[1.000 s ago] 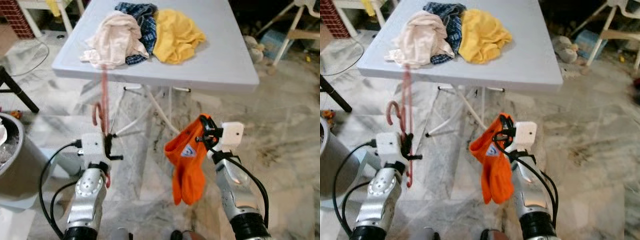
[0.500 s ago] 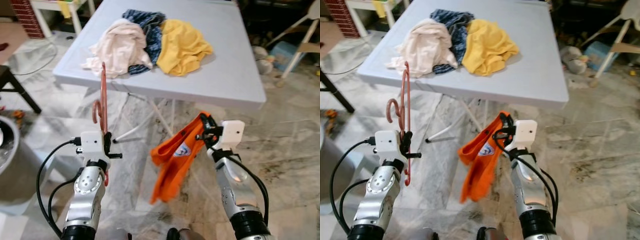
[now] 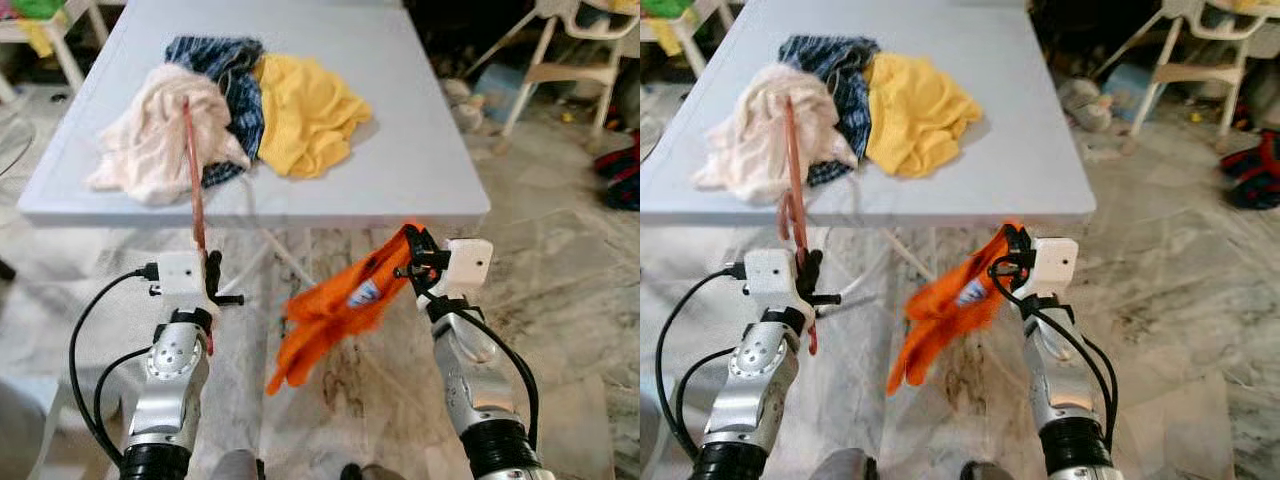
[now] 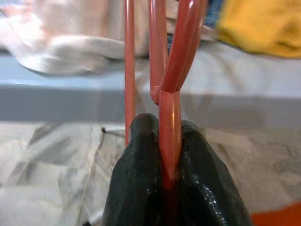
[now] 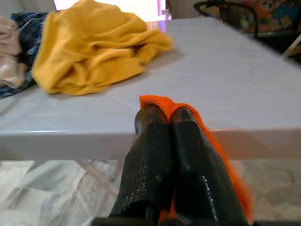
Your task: Hang hanger
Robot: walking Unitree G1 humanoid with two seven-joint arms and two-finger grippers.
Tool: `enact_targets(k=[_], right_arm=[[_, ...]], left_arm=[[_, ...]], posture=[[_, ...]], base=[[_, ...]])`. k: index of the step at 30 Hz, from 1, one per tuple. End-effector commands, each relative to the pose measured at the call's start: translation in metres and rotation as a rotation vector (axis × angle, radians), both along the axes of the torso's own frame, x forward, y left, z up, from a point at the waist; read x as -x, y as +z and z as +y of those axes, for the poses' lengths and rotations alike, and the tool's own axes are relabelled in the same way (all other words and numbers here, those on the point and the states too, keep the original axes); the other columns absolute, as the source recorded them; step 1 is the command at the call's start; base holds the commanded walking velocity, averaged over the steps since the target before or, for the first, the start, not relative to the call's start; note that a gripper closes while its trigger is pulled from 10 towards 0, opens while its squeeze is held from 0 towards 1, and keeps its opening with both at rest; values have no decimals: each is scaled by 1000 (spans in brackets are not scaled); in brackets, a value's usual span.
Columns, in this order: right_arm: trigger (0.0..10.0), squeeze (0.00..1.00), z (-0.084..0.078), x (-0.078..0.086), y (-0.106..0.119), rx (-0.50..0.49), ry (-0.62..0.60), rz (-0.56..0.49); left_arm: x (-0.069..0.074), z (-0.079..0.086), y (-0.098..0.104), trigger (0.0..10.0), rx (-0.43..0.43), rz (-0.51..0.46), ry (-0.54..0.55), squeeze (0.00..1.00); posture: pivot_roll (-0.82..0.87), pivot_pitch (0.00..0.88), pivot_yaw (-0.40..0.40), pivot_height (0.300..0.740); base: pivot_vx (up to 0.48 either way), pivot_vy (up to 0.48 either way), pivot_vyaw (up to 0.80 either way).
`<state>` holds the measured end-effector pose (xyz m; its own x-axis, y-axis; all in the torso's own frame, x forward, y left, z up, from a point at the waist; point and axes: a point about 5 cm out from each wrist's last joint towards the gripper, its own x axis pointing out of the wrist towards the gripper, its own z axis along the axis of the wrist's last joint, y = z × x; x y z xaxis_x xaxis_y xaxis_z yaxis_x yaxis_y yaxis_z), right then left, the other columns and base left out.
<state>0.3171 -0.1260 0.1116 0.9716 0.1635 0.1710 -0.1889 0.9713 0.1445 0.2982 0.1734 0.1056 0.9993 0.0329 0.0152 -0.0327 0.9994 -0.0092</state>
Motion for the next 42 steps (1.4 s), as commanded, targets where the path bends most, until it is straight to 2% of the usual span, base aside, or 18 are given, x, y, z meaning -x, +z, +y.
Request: enact_targets(k=[1, 6, 10, 14, 19, 24, 25, 27, 31, 34, 37, 41, 42], right_arm=[[10000, 0, 5, -1, 5, -2, 22, -23], [10000, 0, 6, -1, 4, -2, 24, -21], [10000, 0, 6, -2, 4, -2, 24, -22], [10000, 0, 7, -3, 5, -4, 25, -24], [10000, 0, 9, -9, 15, 17, 65, -53], [10000, 0, 10, -24, 35, 10, 101, -94], [10000, 0, 12, -30, 46, 15, 121, -122], [10000, 0, 12, -32, 52, 13, 134, -137], [10000, 0, 21, -58, 106, 3, 220, -235], [10000, 0, 25, -66, 127, -14, 255, -262], [10000, 0, 40, -79, 156, 3, 363, -267], [10000, 0, 63, -88, 179, 90, 513, -203], [10000, 0, 68, -90, 191, 108, 530, -201]], left_arm=[[5, 7, -13, 10000, 13, 69, 32, 0], [5, 7, -13, 10000, 14, 70, 36, 0], [6, 8, -13, 10000, 0, 71, 37, 0], [5, 6, -8, 10000, -55, 40, 24, 0], [7, 3, -5, 10000, -78, 21, 22, 0], [14, 4, -10, 10000, -81, 39, 22, 0], [17, 4, -12, 10000, -85, 44, 21, 0], [19, 4, -12, 10000, -85, 45, 21, 0], [25, 5, -13, 10000, -84, 51, 33, 0], [28, 4, -14, 10000, -80, 53, 37, 0], [34, 4, -15, 10000, -76, 59, 41, 0], [37, 3, -15, 10000, -66, 63, 39, 0], [38, 2, -15, 10000, -63, 65, 39, 0]], posture=[[163, 186, -63, 740], [168, 183, -61, 740], [173, 179, -59, 740], [177, 179, -59, 740], [183, 189, -59, 740], [191, 205, -64, 740], [193, 210, -66, 740], [197, 218, -69, 740], [216, 242, -85, 740], [223, 249, -91, 740], [235, 263, -100, 740], [244, 274, -109, 740], [248, 278, -115, 740]], base=[[274, 394, 0], [259, 401, 0], [0, 0, 0], [0, 0, 0], [0, 0, 0], [0, 0, 0], [0, 0, 0], [0, 0, 0], [0, 0, 0], [0, 0, 0], [0, 0, 0], [0, 0, 0], [0, 0, 0]])
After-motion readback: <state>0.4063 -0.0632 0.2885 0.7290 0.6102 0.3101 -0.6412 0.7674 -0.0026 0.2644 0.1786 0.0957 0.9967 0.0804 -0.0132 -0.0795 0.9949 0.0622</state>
